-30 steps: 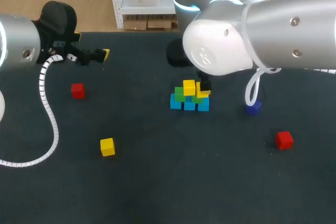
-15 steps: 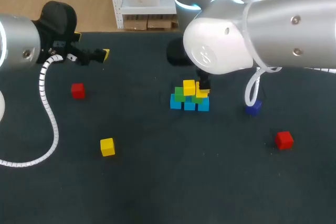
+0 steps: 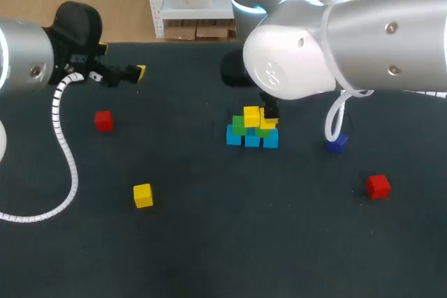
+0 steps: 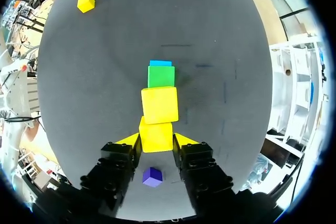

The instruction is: Place the blue cubes, place green cubes on the blue cubes, place the yellow cubes on the green cubes, then place the red cubes on the yellow cubes, and place purple cube on the red cubes.

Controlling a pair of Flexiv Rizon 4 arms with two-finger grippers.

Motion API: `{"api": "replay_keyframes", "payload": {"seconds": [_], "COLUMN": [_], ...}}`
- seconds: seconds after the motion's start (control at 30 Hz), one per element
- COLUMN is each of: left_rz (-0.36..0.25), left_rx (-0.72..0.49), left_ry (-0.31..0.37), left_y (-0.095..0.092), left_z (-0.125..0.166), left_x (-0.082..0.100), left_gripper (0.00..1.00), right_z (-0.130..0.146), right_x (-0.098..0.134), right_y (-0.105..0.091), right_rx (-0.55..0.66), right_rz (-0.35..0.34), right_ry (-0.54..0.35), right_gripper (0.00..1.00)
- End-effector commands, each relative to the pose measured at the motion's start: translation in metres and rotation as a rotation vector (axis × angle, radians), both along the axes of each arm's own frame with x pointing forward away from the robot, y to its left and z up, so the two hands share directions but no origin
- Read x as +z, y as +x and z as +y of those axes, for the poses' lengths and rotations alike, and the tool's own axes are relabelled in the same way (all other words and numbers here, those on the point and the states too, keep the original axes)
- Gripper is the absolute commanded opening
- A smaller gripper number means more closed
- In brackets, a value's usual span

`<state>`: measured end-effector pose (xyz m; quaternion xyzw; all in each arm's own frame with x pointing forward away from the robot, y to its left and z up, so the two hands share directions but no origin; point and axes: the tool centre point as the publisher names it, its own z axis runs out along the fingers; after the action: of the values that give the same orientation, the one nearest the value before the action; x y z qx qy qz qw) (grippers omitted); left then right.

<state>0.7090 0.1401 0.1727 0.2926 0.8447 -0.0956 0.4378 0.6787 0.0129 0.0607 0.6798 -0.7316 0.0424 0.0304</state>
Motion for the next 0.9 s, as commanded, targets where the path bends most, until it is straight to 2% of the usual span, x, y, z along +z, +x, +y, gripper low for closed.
{"api": "replay_keyframes", "payload": {"seconds": [0.03, 0.07, 0.9], "left_rz": [0.0, 0.0, 0.0], "left_rx": [-0.006, -0.006, -0.006], "left_ry": [-0.004, -0.004, -0.004], "left_y": [0.0005, 0.0005, 0.0005], "left_z": [0.0016, 0.0016, 0.0016], "left_x": [-0.0003, -0.0003, -0.0003], "left_gripper": [1.0, 1.0, 1.0], "right_z": [-0.0013, -0.0014, -0.0001], "right_x": [0.0005, 0.0006, -0.0016], "right_y": [-0.0001, -0.0001, 0.0067], "right_rx": [-0.004, -0.003, -0.05], "right_rz": [-0.008, -0.01, -0.054], "right_ry": [-0.001, -0.002, 0.005], "right_gripper": [0.89, 1.0, 1.0]}}
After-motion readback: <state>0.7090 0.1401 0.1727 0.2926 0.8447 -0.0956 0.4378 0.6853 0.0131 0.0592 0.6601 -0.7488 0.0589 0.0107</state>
